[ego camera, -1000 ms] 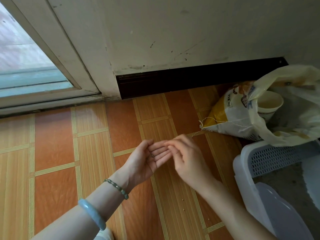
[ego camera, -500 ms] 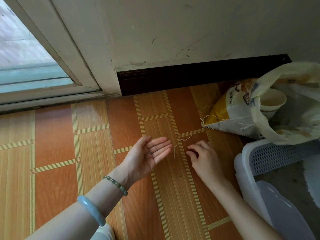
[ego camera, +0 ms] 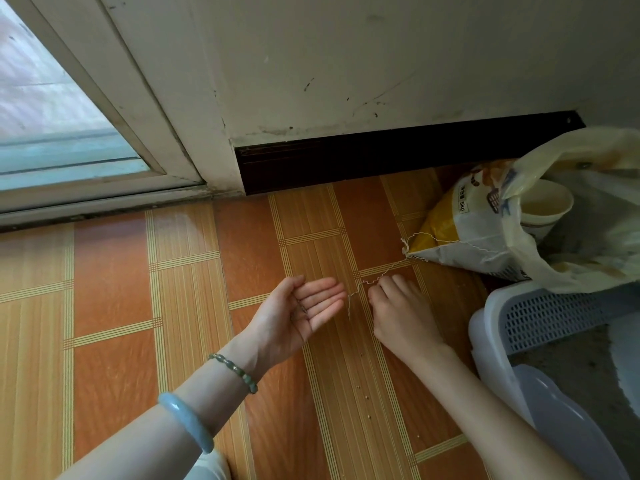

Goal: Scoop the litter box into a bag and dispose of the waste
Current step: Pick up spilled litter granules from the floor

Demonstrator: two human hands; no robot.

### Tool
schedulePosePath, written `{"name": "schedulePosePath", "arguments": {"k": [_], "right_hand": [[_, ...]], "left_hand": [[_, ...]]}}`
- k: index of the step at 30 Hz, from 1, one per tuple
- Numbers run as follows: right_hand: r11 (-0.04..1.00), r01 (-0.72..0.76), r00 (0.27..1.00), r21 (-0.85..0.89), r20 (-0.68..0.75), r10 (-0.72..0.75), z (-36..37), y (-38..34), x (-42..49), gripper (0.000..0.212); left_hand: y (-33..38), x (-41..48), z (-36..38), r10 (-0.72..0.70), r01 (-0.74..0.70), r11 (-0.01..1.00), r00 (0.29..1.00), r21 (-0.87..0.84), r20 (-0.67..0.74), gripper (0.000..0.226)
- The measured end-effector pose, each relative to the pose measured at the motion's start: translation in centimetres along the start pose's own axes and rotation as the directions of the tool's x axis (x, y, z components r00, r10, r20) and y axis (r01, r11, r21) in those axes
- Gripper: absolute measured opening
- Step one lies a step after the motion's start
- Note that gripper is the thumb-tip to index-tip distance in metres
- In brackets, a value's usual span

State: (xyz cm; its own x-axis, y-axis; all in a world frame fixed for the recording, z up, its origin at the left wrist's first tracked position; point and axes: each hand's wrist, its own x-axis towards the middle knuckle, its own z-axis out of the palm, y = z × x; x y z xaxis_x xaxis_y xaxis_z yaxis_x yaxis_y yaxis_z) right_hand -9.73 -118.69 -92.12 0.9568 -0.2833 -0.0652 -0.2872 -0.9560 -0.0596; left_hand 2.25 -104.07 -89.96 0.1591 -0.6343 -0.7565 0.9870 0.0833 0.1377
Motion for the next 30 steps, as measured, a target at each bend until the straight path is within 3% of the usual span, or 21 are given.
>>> {"name": "schedulePosePath", "arguments": {"k": [3,5,7,9,11,15,18,22,30], "right_hand": [[0.997,-0.076,0.991,0.018,0.111,0.073,-0.6,-0.5,0.5,0.021],[0.984,-0.117,0.987,0.137,0.121,0.100,-1.0,-0.7,0.5,0.011],[0.937,-0.105,0.992,0.332,0.096,0.077,-2.3,-1.7,0.5,0.005],[0.864,-0.055,0.998,0.501,0.054,0.033,-4.2,-3.6,0.7,0.016],[0.817,0.022,0.999,0.576,0.013,-0.037,-5.6,-5.5,0.8,0.017],[0.835,0.080,0.995,0.544,0.005,-0.099,-5.6,-6.1,1.0,0.019],[0.825,0.047,0.999,0.564,-0.007,-0.052,-5.7,-5.2,1.1,0.023],[0.854,-0.005,0.999,0.520,-0.026,0.022,-7.8,-4.8,2.0,0.030],[0.919,0.056,0.995,0.391,0.059,-0.086,-20.7,-9.5,4.1,0.039]], "left_hand": [[0.0,0.1,0.0,-0.001,0.001,1.000,1.000,-0.009,-0.009,0.048],[0.0,0.0,0.1,0.002,-0.002,1.000,1.000,-0.008,-0.010,0.047],[0.0,0.1,0.1,0.011,-0.011,1.000,1.000,-0.003,-0.010,0.046],[0.0,0.1,0.0,0.020,-0.020,1.000,1.000,0.008,-0.007,0.046],[0.0,0.0,0.1,0.015,-0.015,0.999,1.000,0.029,0.013,0.049],[-0.2,0.0,0.3,0.014,-0.015,0.999,0.999,0.036,0.043,0.053],[-0.2,0.3,0.2,0.013,-0.012,1.000,0.997,-0.011,0.075,0.046],[0.6,-0.5,0.4,0.044,-0.040,0.998,0.996,-0.050,0.074,0.054],[7.6,-14.1,4.8,0.171,-0.175,0.980,0.984,-0.093,-0.047,0.051]]}}
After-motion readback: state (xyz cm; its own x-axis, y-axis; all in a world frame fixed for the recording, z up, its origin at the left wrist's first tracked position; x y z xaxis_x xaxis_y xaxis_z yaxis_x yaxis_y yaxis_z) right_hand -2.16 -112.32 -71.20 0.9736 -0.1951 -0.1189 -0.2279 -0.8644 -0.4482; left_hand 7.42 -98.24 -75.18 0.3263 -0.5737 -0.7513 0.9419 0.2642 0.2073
